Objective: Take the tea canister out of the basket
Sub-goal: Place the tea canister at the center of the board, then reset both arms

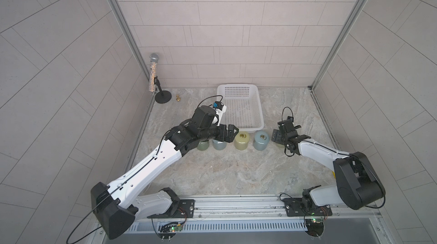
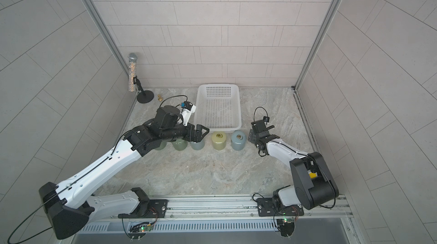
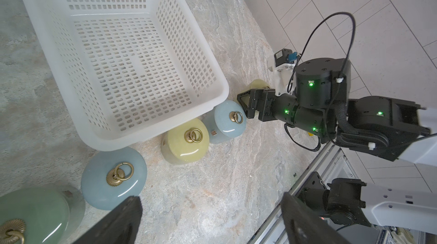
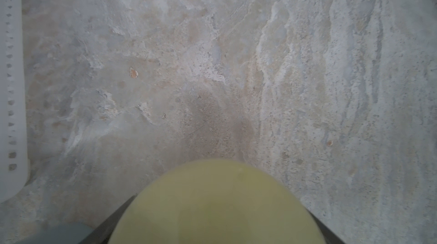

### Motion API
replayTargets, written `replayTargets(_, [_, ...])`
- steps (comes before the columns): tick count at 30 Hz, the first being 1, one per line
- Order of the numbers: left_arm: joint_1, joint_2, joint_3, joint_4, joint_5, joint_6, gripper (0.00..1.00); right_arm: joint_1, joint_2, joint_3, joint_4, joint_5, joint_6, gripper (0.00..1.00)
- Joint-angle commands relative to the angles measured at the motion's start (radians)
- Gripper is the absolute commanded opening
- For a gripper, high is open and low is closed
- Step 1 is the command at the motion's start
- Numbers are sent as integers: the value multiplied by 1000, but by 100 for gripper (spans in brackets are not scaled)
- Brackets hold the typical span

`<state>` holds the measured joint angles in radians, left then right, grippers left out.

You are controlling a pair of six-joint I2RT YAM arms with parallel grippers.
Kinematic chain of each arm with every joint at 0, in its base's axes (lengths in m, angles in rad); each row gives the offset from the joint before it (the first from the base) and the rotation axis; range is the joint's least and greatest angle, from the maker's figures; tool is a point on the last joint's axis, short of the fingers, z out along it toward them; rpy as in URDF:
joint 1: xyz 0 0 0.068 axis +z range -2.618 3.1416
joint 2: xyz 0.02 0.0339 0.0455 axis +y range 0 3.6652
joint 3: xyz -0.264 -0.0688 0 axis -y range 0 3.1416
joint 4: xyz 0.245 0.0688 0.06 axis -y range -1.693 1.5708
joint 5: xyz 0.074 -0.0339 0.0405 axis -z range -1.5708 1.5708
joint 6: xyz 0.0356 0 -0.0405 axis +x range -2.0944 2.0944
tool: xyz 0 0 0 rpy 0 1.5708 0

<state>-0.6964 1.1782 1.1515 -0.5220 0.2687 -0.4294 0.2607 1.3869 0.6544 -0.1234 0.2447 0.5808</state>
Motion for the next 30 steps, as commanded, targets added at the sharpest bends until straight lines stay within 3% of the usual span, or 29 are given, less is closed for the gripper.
replayTargets(1, [-4,-5,-1,-4,-17,0,100,-5,-49,11,-15,33,2,99])
replayTargets(10, [-3,9,25,-33,-121,6,100,-5,-197,75,-147,53,-23,100])
replayTargets(18, [24,7,26,-67,-516,10,100,-5,-348,105,-143,157,-107,100])
replayTargets(20, [67,15,11,-69,-605,10,100,-5,-364,85,-79,218,-153,100])
replayTargets(25, [305,41,-22,-42,-589,-3,100,-8,-353,17,127,372,-279,100])
replayTargets(30, [434,46,-147,133,-709,76,100,-21,-285,-151,511,454,-455,100])
